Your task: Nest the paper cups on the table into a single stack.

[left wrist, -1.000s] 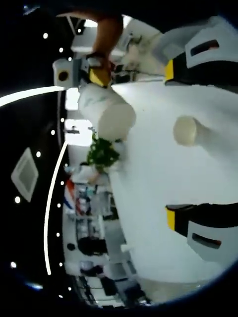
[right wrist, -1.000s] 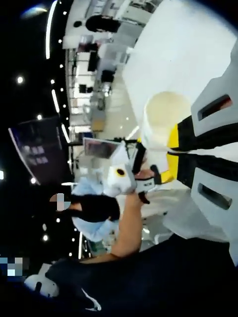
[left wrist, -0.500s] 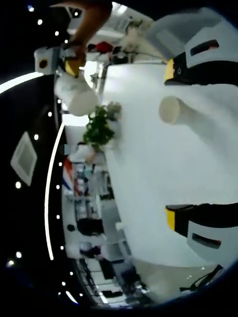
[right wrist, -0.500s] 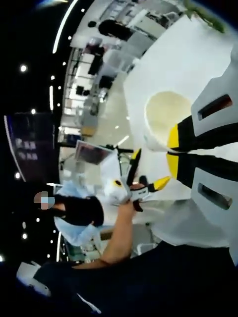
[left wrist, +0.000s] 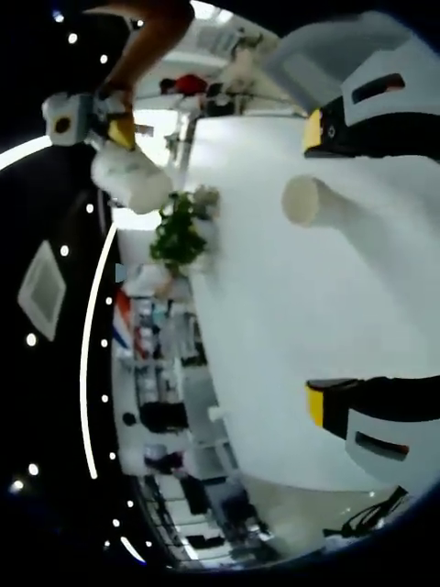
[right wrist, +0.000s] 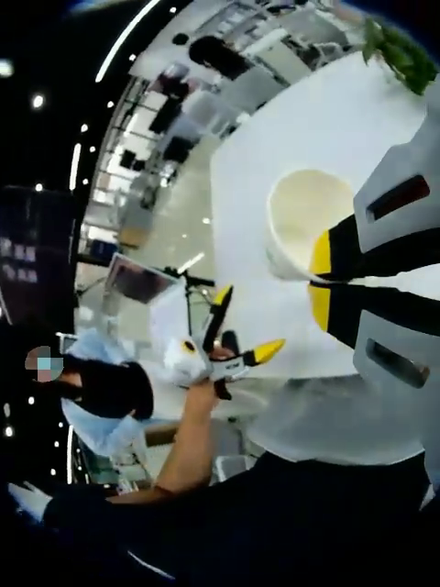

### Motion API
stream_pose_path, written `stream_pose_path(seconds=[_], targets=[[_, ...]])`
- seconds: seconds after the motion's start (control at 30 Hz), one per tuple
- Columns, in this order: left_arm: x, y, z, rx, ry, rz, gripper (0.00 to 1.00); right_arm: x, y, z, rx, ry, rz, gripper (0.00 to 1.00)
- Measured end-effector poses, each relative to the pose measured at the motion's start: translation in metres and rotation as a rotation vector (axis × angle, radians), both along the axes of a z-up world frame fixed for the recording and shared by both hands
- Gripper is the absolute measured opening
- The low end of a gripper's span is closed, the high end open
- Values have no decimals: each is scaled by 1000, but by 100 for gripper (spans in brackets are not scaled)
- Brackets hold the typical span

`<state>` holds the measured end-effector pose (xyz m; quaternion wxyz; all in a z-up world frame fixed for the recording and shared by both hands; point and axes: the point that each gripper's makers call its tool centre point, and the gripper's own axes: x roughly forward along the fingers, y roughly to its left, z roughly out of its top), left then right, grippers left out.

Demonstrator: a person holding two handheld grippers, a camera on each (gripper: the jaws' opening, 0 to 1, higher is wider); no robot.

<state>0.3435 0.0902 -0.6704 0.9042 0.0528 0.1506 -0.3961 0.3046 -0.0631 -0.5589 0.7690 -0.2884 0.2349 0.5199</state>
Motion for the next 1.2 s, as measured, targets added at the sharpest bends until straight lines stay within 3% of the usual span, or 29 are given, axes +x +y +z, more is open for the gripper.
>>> stream_pose_path(seconds=[0.03, 0.07, 0.13, 0.4, 0.57, 0.87, 1.2], targets=[[0, 0, 0, 1, 1, 1, 98, 0, -1, -4, -19, 0, 1, 0], [-1, 1, -2, 3, 6, 6, 98, -2, -3, -20, -99, 7, 7, 0], [-2, 2, -4, 5, 6, 10, 98, -2, -7, -38, -189, 17, 5, 0], [-8, 4, -20, 56, 17, 15, 98, -1, -7, -65, -325, 42, 15, 0], [-13, 5, -30, 79, 35, 14, 98, -6, 0, -72, -373, 54, 48, 0], [-14, 7, -30, 80, 38, 19, 97, -8, 9, -71, -392, 76, 66, 0], [-15, 8, -34, 80, 45, 20, 97, -7, 3, -80, -448, 81, 72, 0]])
